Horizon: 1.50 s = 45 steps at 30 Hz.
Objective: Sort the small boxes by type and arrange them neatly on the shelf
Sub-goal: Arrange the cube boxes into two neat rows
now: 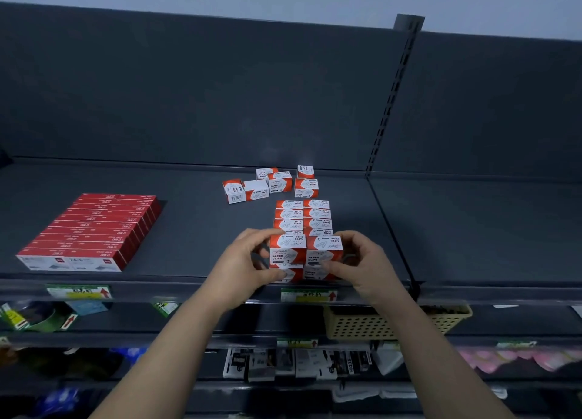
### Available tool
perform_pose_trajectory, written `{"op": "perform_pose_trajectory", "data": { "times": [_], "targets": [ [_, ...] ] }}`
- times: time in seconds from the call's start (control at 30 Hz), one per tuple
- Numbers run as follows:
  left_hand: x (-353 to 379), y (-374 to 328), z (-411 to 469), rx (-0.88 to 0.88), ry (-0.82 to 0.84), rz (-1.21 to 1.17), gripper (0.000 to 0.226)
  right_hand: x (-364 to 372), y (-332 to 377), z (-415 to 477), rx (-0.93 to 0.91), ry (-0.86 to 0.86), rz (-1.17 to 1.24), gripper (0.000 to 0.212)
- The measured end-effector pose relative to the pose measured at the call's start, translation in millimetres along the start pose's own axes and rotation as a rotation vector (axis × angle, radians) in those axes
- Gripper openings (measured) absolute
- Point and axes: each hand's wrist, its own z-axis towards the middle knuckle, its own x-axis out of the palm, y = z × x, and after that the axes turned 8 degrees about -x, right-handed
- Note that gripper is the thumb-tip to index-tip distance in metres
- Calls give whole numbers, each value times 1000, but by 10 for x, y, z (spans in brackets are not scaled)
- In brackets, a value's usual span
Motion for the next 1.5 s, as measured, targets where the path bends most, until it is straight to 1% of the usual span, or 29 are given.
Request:
{"op": "perform_pose_trajectory", "data": {
  "times": [0.2,0.3,0.5,0.6,0.7,0.73,0.8,0.87,0.97,1.03,1.13,1.2,1.27,1.33,1.4,1.5],
  "targets": [
    [-33,-32,6,-11,23,-67,50,5,-25,-4,2,-21,-14,36],
    [-61,-44,44,-15,45,-38,44,12,-24,0,5,-24,-28,36],
    [-100,-42,95,0,64,-15,46,0,-30,5,-14,-12,-47,39],
    [-151,-47,99,-38,66,-28,50,-60,-14,26,-44,-26,-31,44],
    [-243,-98,131,-17,13,-120,50,-128,68,92,-85,-52,32,46],
    [-280,-119,158,-5,-14,-155,46,-142,108,134,-90,-62,65,42],
    [-355,-145,243,18,-78,-179,31,-155,192,247,-79,-83,88,28],
    [-414,-132,378,34,-159,-152,20,-164,224,409,-63,-105,11,20],
    [-500,-39,669,-10,-309,-15,12,-194,189,722,-50,-88,-212,25],
    [-578,71,888,-83,-371,126,20,-211,156,947,-42,-58,-315,32],
    [-664,175,1166,-241,-369,324,40,-211,97,1288,-14,-20,-396,42],
    [-672,181,1278,-369,-330,370,53,-187,57,1483,16,18,-433,49],
    [-662,198,1393,-446,-298,382,59,-164,2,1660,44,55,-472,53],
    [-648,233,1488,-471,-255,421,59,-154,-52,1798,68,91,-479,52],
    [-636,268,1547,-477,-224,450,60,-154,-115,1901,92,143,-429,46],
    [-624,320,1565,-445,-268,371,68,-152,-205,2011,97,180,-379,42]
  ]
}}
